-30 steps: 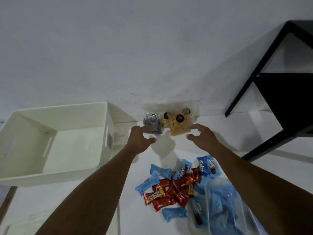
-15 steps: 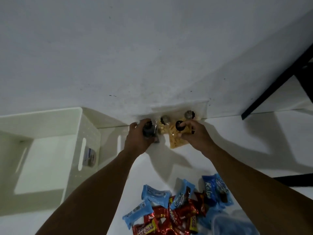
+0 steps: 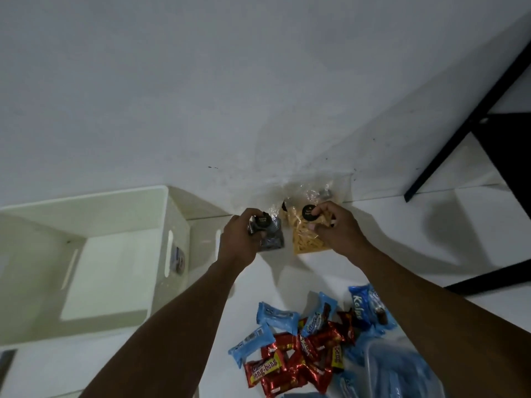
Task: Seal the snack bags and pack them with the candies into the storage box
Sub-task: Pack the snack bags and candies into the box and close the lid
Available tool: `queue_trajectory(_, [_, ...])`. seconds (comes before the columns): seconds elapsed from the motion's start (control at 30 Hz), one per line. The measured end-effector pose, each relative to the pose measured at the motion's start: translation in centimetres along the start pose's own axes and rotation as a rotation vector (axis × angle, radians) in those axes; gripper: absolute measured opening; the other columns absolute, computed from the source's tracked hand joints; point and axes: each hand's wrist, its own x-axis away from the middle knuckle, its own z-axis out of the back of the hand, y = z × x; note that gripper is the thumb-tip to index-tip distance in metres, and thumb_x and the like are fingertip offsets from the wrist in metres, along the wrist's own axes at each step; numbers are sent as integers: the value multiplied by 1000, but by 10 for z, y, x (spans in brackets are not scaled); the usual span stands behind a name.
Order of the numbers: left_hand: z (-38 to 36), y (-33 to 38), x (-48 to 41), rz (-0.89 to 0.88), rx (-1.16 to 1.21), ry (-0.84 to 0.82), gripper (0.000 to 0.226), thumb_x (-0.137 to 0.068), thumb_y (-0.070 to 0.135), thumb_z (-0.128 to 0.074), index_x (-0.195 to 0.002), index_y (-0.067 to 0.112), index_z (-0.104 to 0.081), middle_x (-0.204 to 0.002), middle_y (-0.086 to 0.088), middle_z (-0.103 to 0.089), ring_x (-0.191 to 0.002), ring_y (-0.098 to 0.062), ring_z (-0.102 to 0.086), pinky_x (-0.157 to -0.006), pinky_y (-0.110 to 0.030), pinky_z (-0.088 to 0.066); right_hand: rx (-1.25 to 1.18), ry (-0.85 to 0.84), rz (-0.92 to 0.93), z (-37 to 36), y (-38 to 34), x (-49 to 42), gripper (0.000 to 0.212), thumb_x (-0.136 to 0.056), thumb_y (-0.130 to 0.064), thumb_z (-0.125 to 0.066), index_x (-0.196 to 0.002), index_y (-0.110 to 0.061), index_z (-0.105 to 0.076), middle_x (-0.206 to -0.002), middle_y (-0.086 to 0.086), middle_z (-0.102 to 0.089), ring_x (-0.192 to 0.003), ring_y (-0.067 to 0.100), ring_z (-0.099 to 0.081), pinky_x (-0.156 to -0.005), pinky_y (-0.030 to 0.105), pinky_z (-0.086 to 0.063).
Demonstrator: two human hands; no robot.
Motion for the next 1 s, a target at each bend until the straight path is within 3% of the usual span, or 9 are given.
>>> queue_trajectory(0.1, [32,5,16,-44,35,39,43,-78,18,-75,-108,45,-59,-92,2,-60,-82,-21,-61,-75,-34,-52,18,10,29,-4,-31,17,22,-79,-14,-79,-95,-24,-65,-108,-11,-63,-94,8,-57,-82,30,-52])
queue_trajectory(0.23, [96,9,39,-109,60,126,43,-78,18,-76,-113,38,-62,-96,-1,-62,-83,-19,-59,-72,-27,-42,-13,9,154,-28,-87,40,25,-78,-8,-80,-96,-16,-65,-98,-18,-62,-91,3,-59,-88,30,-50])
queue_trajectory(0.4, [195,-5,62,-134,79,231,42,-76,23,-76,-107,45,-59,-98,3,-67,-73,-18,-57,-77,-38,-55,2,5,283,-77,-161,71,25,-77,-18,-81,-94,-26,-64,-112,-9,-66,-102,15,-61,-87,37,-54])
queue_trajectory(0.57, [278,-46,87,-106,73,302,40,-75,23,-77,-103,46,-59,-94,3,-66,-69,-17,-54,-74,-40,-55,24,-28,380,-144,-225,101,26,-78,-18,-79,-93,-29,-61,-113,-9,-64,-96,14,-58,-72,20,-45])
queue_trajectory(0.83, [332,-124,99,-47,48,280,40,-75,17,-80,-96,44,-60,-87,7,-64,-66,-17,-54,-60,-27,-47,71,-37,288,-249,-240,118,25,-79,-18,-78,-94,-28,-61,-109,-12,-62,-98,14,-58,-82,31,-50])
queue_trajectory(1.0, [325,-164,67,-1,67,241,42,-73,19,-80,-97,47,-59,-96,4,-67,-78,-19,-60,-72,-34,-54,159,-63,232,-291,-225,89,25,-80,-14,-76,-92,-27,-59,-104,-12,-61,-96,14,-58,-75,27,-44])
